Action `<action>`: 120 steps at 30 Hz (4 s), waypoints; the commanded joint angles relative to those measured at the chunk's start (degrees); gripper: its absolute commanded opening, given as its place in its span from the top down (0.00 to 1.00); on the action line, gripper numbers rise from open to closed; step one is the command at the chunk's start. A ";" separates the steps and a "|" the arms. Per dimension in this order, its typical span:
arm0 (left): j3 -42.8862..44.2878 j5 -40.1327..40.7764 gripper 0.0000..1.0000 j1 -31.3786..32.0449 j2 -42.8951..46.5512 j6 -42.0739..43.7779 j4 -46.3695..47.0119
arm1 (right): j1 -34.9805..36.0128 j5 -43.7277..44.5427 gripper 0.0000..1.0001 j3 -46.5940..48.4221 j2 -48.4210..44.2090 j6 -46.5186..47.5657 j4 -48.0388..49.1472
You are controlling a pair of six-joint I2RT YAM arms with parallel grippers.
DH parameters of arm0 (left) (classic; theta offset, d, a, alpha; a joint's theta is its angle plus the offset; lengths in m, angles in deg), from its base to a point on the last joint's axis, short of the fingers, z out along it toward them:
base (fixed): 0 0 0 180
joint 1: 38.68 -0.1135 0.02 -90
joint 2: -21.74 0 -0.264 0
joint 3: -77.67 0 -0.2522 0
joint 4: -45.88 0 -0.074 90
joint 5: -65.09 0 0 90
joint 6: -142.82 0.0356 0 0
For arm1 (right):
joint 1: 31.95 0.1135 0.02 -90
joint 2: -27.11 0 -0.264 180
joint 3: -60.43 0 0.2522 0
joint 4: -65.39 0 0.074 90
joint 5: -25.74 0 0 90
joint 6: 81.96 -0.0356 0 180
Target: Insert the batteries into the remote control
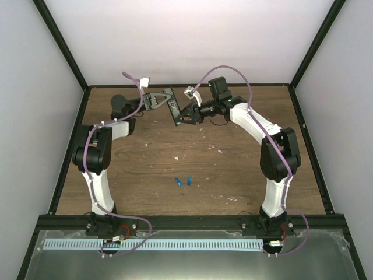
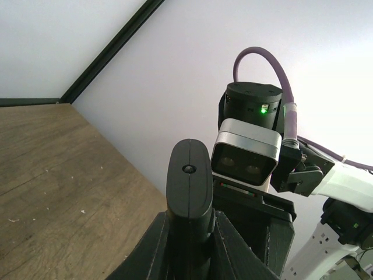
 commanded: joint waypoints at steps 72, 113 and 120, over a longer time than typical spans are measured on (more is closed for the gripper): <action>6.45 38.01 0.00 -2.21 14.82 24.74 -69.22 | 8.14 56.26 0.99 -2.89 -3.28 9.67 2.19; 4.12 37.81 0.24 3.23 16.50 -3.64 -78.66 | 18.43 85.97 0.99 -16.49 1.97 40.00 37.95; 4.61 36.81 0.57 3.46 16.37 -3.38 -77.59 | 18.77 86.02 0.99 -16.05 3.21 40.48 38.62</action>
